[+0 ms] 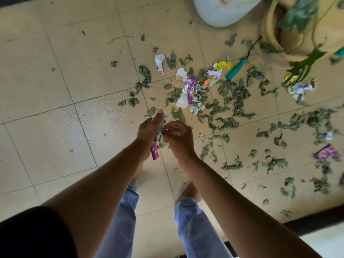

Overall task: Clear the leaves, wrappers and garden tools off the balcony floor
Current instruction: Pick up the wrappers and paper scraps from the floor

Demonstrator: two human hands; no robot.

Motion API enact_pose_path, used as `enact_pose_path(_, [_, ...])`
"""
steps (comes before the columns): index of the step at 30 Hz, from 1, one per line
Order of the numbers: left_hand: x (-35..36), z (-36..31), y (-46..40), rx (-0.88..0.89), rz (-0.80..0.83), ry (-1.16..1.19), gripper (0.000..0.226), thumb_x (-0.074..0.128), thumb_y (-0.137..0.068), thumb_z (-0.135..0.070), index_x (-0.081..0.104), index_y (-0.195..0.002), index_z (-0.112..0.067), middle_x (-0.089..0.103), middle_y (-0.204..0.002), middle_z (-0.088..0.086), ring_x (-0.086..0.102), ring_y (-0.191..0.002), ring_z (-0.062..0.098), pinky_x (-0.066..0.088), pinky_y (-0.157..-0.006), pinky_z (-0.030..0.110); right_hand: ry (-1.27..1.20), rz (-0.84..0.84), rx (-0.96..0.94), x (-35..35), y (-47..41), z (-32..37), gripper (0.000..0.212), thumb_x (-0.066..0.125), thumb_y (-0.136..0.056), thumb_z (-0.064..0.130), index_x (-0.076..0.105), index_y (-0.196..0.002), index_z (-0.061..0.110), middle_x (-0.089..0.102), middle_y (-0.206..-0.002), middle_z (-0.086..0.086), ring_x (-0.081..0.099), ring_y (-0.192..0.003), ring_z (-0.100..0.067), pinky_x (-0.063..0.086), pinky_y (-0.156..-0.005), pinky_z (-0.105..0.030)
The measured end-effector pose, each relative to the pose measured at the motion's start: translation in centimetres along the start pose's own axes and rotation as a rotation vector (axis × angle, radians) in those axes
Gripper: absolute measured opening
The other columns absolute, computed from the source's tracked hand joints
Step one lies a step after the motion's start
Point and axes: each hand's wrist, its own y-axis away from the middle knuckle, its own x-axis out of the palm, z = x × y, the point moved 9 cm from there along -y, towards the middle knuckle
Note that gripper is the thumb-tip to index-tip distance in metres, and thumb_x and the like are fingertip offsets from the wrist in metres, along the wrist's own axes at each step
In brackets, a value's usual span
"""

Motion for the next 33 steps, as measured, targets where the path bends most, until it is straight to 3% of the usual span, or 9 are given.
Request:
enact_pose_path(6, [0.5, 0.2, 0.8, 0.048, -0.088, -0.008, 0.028, 0.075, -0.091, -0.041, 0.066, -0.089, -0.014, 0.070, -0.066, -0.001, 0.066, -0.060, 0.015, 0.050, -0.053, 0.023, 0.166, 0.091, -0.160, -1.3, 0.3, 2.1, 0.015, 0.069, -0.083, 0.005, 0.078, -0.085, 0.017, 0.076, -0.080, 0.003, 0.071, -0.081, -0.018, 0.057, -0.080, -0.039])
enact_pose_path(8, [0.3, -0.6, 0.9, 0.100, -0.144, -0.097, 0.038, 0.076, -0.088, -0.047, 0.067, -0.093, -0.011, 0.071, -0.076, 0.004, 0.066, -0.069, 0.019, 0.053, -0.065, 0.028, 0.143, 0.144, -0.131, -1.6, -0.1, 2.4, 0.013, 0.069, -0.086, 0.009, 0.077, -0.084, 0.020, 0.075, -0.079, 0.001, 0.069, -0.076, -0.014, 0.054, -0.071, -0.032])
enact_pose_path(10, [0.5, -1.3, 0.6, 0.150, -0.169, -0.190, 0.046, 0.076, -0.085, -0.055, 0.065, -0.094, -0.011, 0.069, -0.071, 0.001, 0.065, -0.061, 0.015, 0.052, -0.058, 0.026, 0.088, 0.201, -0.014, -1.6, -0.9, 1.9, 0.012, 0.065, -0.090, 0.019, 0.075, -0.086, 0.023, 0.077, -0.085, -0.004, 0.070, -0.077, -0.015, 0.051, -0.064, -0.026])
enact_pose_path(13, [0.7, -2.4, 0.4, 0.173, -0.199, -0.231, 0.048, 0.077, -0.083, -0.057, 0.060, -0.102, -0.016, 0.070, -0.077, -0.001, 0.067, -0.065, 0.013, 0.051, -0.056, 0.026, 0.000, 0.255, 0.156, -1.1, -1.7, 1.0, 0.023, 0.059, -0.094, 0.034, 0.075, -0.098, 0.017, 0.075, -0.100, -0.010, 0.070, -0.084, -0.022, 0.053, -0.067, -0.033])
enact_pose_path(15, [0.9, -2.7, -0.4, 0.142, -0.160, -0.204, 0.056, 0.072, -0.091, -0.048, 0.059, -0.117, -0.001, 0.068, -0.091, 0.014, 0.066, -0.076, 0.025, 0.051, -0.066, 0.030, 0.029, 0.259, 0.180, -0.7, -2.4, 0.9, 0.031, 0.061, -0.095, 0.040, 0.074, -0.105, 0.014, 0.075, -0.104, -0.010, 0.072, -0.085, -0.022, 0.057, -0.069, -0.037])
enact_pose_path(20, [0.5, -3.8, -2.1, 0.072, -0.095, -0.148, 0.038, 0.062, -0.085, 0.000, 0.059, -0.124, 0.002, 0.071, -0.106, 0.023, 0.070, -0.099, 0.036, 0.059, -0.078, 0.036, -0.019, 0.215, 0.201, 0.2, -4.1, 0.6, 0.024, 0.068, -0.094, 0.024, 0.072, -0.112, 0.009, 0.074, -0.099, -0.006, 0.071, -0.087, -0.018, 0.059, -0.060, -0.030])
enact_pose_path(25, [-1.2, -5.2, -2.6, 0.062, -0.186, -0.247, 0.021, 0.064, -0.082, 0.002, 0.059, -0.086, -0.018, 0.064, -0.073, 0.001, 0.059, -0.067, 0.017, 0.042, -0.058, 0.026, -0.022, 0.160, 0.193, 0.0, -5.3, 1.4, 0.017, 0.063, -0.094, 0.009, 0.075, -0.087, 0.020, 0.071, -0.091, -0.010, 0.068, -0.088, -0.023, 0.062, -0.061, -0.032])
enact_pose_path(31, [-3.4, -6.3, -2.5, 0.053, -0.194, -0.339, 0.022, 0.059, -0.086, 0.000, 0.064, -0.104, -0.013, 0.060, -0.079, 0.000, 0.053, -0.073, 0.018, 0.038, -0.061, 0.027, 0.036, 0.067, 0.135, -1.7, -5.6, 3.7, 0.016, 0.063, -0.097, 0.009, 0.074, -0.093, 0.021, 0.074, -0.101, -0.021, 0.071, -0.089, -0.035, 0.064, -0.071, -0.043])
enact_pose_path(33, [-4.1, -6.9, -2.1, 0.039, -0.194, -0.333, 0.026, 0.059, -0.087, 0.000, 0.066, -0.109, -0.011, 0.062, -0.081, 0.002, 0.055, -0.077, 0.020, 0.043, -0.069, 0.031, 0.088, 0.002, 0.105, -2.4, -5.5, 4.8, 0.009, 0.067, -0.094, 0.010, 0.074, -0.090, 0.008, 0.071, -0.100, -0.031, 0.070, -0.093, -0.047, 0.062, -0.073, -0.057])
